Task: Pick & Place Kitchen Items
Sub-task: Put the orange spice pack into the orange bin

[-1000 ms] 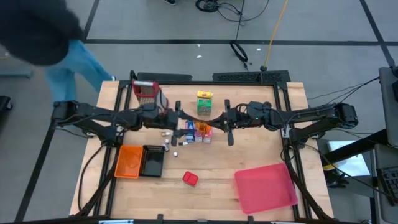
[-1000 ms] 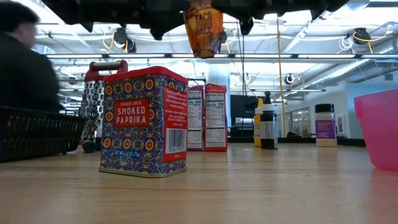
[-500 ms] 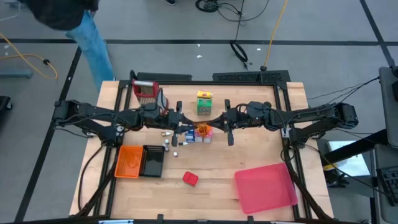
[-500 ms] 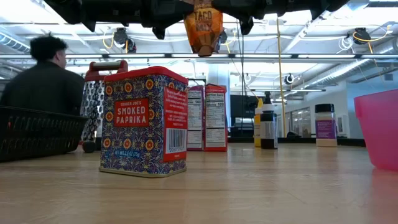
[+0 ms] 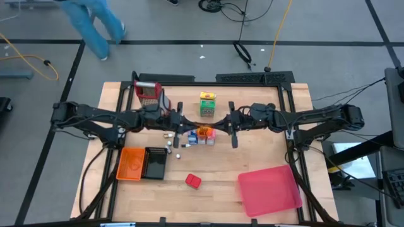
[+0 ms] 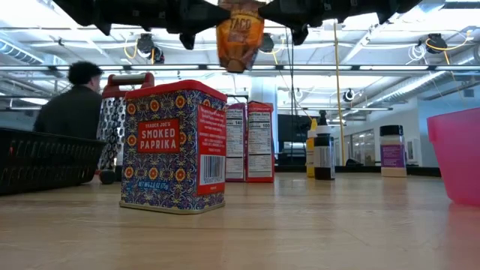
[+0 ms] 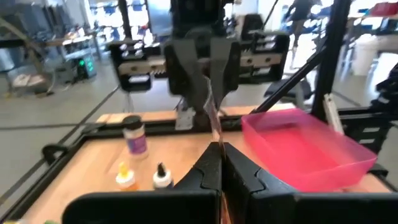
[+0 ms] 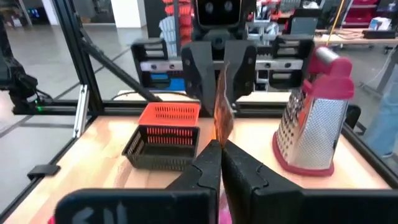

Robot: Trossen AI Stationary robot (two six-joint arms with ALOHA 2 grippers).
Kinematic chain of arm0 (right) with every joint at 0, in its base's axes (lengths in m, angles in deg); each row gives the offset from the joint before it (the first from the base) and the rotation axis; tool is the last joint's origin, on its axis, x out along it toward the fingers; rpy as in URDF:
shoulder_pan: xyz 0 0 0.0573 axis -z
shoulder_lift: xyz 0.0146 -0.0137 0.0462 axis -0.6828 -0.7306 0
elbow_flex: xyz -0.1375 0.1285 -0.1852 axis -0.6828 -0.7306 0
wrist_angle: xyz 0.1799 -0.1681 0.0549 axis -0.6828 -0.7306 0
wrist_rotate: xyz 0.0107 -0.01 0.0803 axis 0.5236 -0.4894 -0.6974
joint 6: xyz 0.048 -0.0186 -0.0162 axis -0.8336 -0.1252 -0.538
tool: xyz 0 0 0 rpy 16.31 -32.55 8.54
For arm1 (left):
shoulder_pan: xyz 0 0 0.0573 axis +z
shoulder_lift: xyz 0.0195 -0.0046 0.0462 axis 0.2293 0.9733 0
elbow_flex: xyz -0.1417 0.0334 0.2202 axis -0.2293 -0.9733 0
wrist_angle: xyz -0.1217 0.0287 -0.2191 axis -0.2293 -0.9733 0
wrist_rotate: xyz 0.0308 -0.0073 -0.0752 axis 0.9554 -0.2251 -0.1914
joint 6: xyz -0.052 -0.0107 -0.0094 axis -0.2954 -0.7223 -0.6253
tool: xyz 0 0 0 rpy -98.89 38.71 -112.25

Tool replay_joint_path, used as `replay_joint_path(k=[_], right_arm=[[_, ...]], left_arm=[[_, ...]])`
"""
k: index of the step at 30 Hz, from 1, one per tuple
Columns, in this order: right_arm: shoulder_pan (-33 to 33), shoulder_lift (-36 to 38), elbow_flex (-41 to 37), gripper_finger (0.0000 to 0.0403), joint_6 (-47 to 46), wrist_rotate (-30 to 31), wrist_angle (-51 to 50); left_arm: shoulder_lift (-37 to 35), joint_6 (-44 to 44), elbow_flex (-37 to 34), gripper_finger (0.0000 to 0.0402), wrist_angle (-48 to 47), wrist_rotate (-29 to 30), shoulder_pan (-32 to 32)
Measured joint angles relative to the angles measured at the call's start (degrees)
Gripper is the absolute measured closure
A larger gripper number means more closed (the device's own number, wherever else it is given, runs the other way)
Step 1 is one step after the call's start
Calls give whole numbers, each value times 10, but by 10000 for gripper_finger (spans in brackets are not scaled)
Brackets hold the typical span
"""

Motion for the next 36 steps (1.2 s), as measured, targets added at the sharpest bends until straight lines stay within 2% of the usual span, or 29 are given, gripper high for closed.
replay_joint_path(k=[7,11,16,23,31,36], right_arm=[[0,25,0,360,11,0,-44],[0,36,0,337,11,2,-72],[0,40,-1,324,7,2,-87],[0,41,-1,329,4,1,-88],[0,41,0,328,2,0,-88],[0,41,0,328,-3,0,-88]], left_arm=[[-78,-25,0,401,-145,39,-15],[-133,-55,0,402,-248,99,-49],[-197,-105,0,402,-370,193,-126],[-256,-217,0,401,-517,358,-261],[-273,-362,0,401,-624,491,-400],[-272,-468,-32,401,-658,555,-476]])
